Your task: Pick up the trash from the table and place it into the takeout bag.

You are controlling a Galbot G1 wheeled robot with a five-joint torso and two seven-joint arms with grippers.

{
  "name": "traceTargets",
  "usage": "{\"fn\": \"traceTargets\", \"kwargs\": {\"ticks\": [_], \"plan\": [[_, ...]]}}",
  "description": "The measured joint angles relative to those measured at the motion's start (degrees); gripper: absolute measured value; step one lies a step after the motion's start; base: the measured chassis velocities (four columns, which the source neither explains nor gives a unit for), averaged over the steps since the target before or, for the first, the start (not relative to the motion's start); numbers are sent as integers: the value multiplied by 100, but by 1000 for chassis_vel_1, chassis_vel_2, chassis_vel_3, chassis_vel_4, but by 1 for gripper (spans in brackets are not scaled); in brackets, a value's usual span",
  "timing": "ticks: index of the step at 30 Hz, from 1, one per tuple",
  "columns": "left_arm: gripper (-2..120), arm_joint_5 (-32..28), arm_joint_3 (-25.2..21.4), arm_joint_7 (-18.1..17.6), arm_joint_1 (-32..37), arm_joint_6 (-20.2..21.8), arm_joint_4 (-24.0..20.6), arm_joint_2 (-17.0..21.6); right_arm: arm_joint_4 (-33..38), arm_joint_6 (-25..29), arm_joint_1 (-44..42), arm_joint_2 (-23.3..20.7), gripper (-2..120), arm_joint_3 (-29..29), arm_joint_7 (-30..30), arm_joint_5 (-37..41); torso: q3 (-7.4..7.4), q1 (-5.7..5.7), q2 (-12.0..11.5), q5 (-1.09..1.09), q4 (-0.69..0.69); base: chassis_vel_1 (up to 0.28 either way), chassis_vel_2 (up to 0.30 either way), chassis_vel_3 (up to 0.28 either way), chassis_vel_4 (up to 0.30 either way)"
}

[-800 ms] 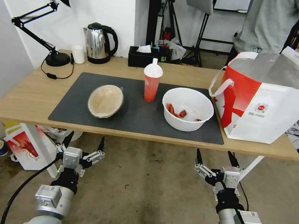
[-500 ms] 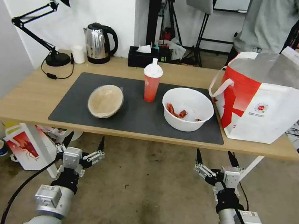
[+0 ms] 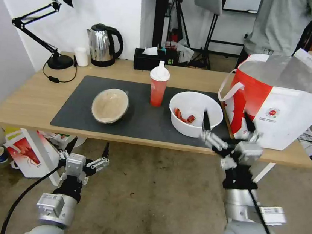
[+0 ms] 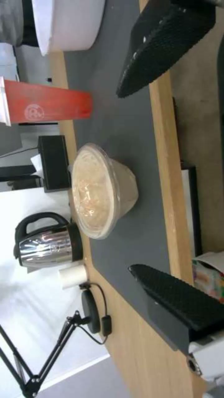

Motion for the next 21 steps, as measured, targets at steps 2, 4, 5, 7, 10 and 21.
{"fn": "traceTargets", "kwargs": {"ticks": [2,4,5,7,10,21], "plan": [[100,0,0,0,0,0,0,0,118,-31,-79,-98,100,81,-36,89,0,0,0,-2,0,0,0,0,0],[100,0,-1,0,0,0,0,0,173,-68,-112,-146,100,116,-52,150,0,0,0,-1,0,0,0,0,0],[100,0,0,0,0,0,0,0,248,-122,-152,-214,100,171,-76,246,0,0,0,-2,0,0,0,0,0],[100,0,0,0,-1,0,0,0,291,-169,-176,-280,100,231,-100,344,0,0,0,-2,0,0,0,0,0],[100,0,0,0,0,0,0,0,316,-361,-249,-470,100,374,-160,651,0,0,0,-2,0,0,0,0,0],[100,0,0,-1,0,0,0,1,315,-1378,-247,-1195,100,898,-304,1883,0,0,0,-1,0,0,0,0,0]]}}
